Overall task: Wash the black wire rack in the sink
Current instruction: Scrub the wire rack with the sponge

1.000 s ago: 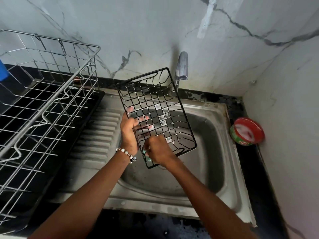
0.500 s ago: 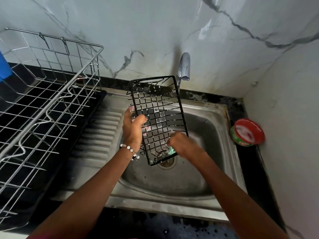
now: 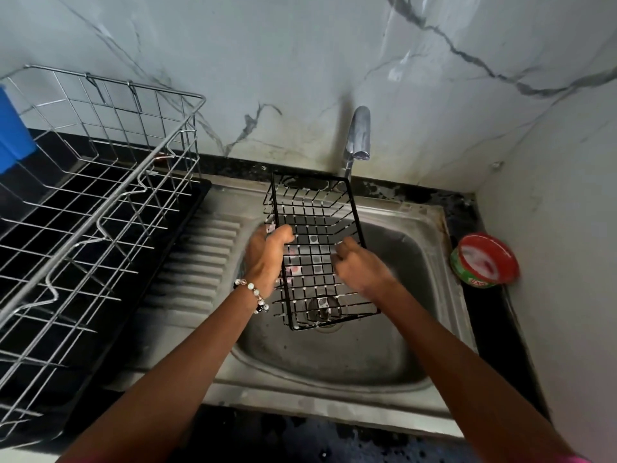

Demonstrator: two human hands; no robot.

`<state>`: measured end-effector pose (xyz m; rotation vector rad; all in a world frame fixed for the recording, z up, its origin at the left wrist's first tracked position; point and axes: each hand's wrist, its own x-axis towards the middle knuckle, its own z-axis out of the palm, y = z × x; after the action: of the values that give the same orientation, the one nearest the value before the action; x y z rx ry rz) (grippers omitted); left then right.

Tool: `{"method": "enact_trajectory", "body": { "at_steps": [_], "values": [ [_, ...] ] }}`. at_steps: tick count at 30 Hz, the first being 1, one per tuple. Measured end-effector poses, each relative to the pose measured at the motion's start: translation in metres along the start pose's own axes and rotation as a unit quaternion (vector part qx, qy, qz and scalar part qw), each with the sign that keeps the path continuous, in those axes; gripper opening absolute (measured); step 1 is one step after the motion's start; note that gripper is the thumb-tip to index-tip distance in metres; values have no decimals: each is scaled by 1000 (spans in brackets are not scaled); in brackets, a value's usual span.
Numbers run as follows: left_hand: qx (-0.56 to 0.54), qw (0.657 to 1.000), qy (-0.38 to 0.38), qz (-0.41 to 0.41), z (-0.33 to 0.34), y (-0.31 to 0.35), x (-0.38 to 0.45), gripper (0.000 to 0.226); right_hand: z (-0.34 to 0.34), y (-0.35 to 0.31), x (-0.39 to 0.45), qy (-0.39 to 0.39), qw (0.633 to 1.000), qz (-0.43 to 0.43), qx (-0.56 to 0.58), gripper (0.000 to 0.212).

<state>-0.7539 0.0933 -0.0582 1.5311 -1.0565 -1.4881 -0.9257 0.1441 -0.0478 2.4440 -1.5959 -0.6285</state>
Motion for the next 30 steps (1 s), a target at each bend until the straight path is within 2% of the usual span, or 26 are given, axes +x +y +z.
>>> {"method": "enact_trajectory", "body": {
  "at_steps": [4, 6, 7, 8, 10, 11, 12, 13, 14, 15, 17, 18, 20, 22, 24, 26, 28, 29, 30],
  "values": [
    [20, 1000, 20, -7, 1, 9, -4, 52, 2, -7, -2, 26, 997, 40, 61, 37],
    [34, 999, 33, 1, 3, 14, -10, 65, 0, -18, -4, 68, 970, 79, 221, 28],
    [36, 999, 37, 4, 4, 15, -12, 72, -5, -24, -5, 98, 922, 131, 350, 22],
    [40, 998, 40, 4, 6, 16, -15, 79, -13, -31, -7, 112, 846, 188, 487, 18],
    [42, 998, 44, -12, 9, 14, -15, 90, -28, -42, -9, 114, 628, 247, 729, 16],
    [25, 998, 45, -26, 10, 13, -16, 88, -35, -46, -12, 104, 524, 251, 807, 17],
    [8, 998, 45, -35, 13, 12, -16, 78, -44, -48, -14, 94, 448, 244, 855, 19],
    [-5, 998, 46, -38, 14, 11, -15, 62, -51, -48, -16, 85, 409, 232, 878, 18],
    [-6, 998, 51, -41, 16, 12, -17, 55, -57, -46, -18, 78, 408, 218, 883, 16],
    [1, 998, 42, -54, 17, 14, -19, 57, -60, -44, -20, 71, 443, 203, 870, 16],
    [-2, 996, 9, -84, 15, 18, -21, 85, -60, -39, -22, 52, 549, 176, 815, 20],
    [-11, 994, -21, -107, 14, 18, -19, 101, -59, -35, -23, 46, 587, 175, 789, 20],
    [-31, 983, -81, -164, 9, 18, -7, 112, -59, -22, -27, 50, 617, 190, 762, 20],
    [-22, 984, -74, -158, 0, 31, -3, 91, -59, -1, -35, 52, 606, 178, 773, 19],
    [89, 991, -2, -97, -10, 42, 5, 78, -57, 20, -48, 31, 605, 129, 785, 20],
    [228, 973, 21, 34, -23, 53, 9, 69, -55, 37, -60, -6, 625, 77, 777, 25],
    [343, 916, -87, 192, -33, 68, 3, 50, -53, 50, -63, -34, 647, 43, 760, 32],
    [367, 888, -166, 224, -35, 73, 0, 39, -53, 56, -62, -42, 655, 32, 753, 35],
    [370, 870, -240, 221, -35, 75, -5, 33, -53, 62, -58, -50, 661, 21, 748, 37]
  ]
}}
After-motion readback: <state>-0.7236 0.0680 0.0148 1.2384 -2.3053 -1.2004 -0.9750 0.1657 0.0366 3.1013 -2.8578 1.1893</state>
